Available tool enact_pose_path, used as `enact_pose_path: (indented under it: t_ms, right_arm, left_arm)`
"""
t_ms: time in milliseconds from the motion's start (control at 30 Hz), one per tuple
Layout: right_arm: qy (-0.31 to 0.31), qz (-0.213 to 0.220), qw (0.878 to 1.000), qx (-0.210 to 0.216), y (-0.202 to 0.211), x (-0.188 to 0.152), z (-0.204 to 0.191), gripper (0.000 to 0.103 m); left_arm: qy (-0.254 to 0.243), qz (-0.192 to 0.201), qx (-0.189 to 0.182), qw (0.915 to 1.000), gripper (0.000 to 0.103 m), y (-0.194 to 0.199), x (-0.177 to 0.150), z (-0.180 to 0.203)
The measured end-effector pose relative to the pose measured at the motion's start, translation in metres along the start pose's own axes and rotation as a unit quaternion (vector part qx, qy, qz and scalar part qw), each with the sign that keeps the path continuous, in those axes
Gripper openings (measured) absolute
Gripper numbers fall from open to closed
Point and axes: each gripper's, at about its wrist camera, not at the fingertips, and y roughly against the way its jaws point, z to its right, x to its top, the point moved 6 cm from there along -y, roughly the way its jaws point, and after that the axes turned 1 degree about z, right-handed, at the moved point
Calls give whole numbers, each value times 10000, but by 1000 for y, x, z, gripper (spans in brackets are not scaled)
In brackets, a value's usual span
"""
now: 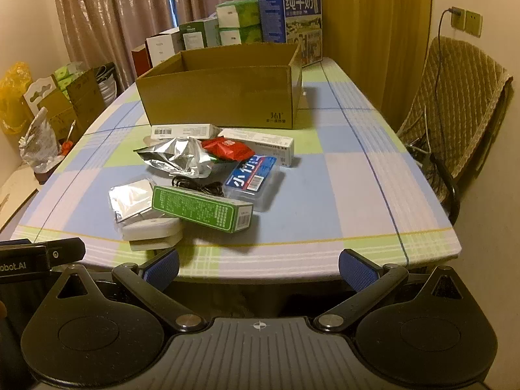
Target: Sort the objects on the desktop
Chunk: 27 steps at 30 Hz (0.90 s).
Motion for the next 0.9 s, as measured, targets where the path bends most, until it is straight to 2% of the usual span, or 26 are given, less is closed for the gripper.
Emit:
enact_pose_path:
  t_ms: [433, 700, 900]
  right_arm:
    - [152, -93, 9998, 104, -12, 8, 18, 101]
    - [696, -69, 9945, 782, -17, 23, 25, 101]
    - [1137, -48, 9888, 966, -18, 30, 28, 101]
  left_arm:
    - [-16, -59, -13, 10000, 102, -2, -1, 1]
    - [-59, -72, -76, 9999, 102, -5, 0, 6]
    - [-95, -128, -183, 9997, 102, -11, 1, 12]
